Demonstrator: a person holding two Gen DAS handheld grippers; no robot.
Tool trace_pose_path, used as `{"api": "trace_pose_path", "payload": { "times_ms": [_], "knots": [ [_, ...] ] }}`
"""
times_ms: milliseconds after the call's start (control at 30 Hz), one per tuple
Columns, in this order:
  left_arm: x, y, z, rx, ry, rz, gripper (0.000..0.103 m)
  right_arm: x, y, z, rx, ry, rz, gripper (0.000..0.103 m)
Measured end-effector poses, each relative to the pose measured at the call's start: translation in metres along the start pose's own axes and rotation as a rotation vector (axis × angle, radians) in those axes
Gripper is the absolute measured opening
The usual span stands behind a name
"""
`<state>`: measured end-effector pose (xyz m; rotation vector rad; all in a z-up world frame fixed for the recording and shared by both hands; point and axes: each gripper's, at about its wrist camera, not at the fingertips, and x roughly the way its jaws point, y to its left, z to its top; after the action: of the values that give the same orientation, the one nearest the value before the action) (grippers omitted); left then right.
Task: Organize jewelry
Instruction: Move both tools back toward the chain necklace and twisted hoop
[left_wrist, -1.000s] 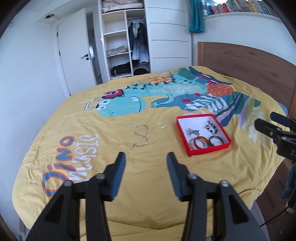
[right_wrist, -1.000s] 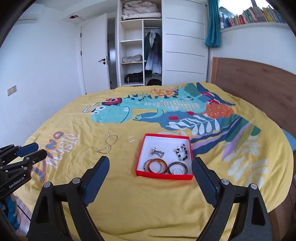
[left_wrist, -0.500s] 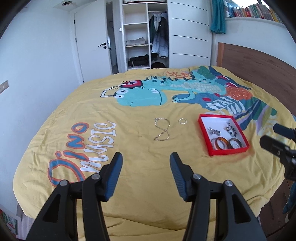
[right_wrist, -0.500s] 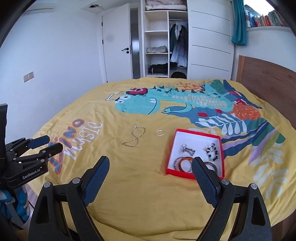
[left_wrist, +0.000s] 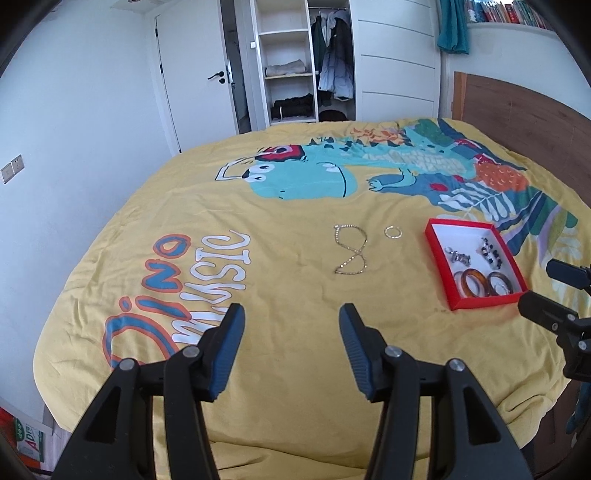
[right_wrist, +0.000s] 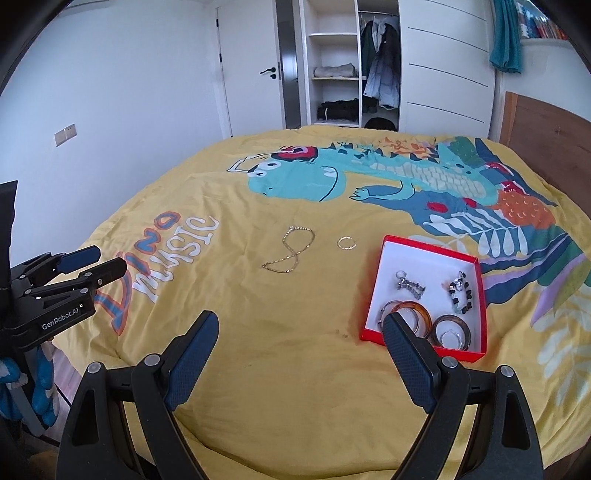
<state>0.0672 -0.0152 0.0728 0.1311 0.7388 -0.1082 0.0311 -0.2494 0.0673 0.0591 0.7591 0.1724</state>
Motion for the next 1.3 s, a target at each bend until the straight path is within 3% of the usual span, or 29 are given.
{"api": "trace_pose_path", "payload": {
  "times_ms": [533,967,1300],
  "knots": [
    [0.045,-0.005,0.012,0.000,0.082,0.032,0.051,0.057,-0.017,0.007,0.002,0.051,0.065,0.089],
    [0.108,-0.021,0.013,0.005,0.184,0.016,0.051,0.095,-0.042,0.021,0.023,0.035,0.063,0.089],
    [0.168,-0.030,0.030,0.000,0.228,-0.044,0.051,0.140,-0.054,0.045,0.003,0.044,0.071,0.079]
  ]
}}
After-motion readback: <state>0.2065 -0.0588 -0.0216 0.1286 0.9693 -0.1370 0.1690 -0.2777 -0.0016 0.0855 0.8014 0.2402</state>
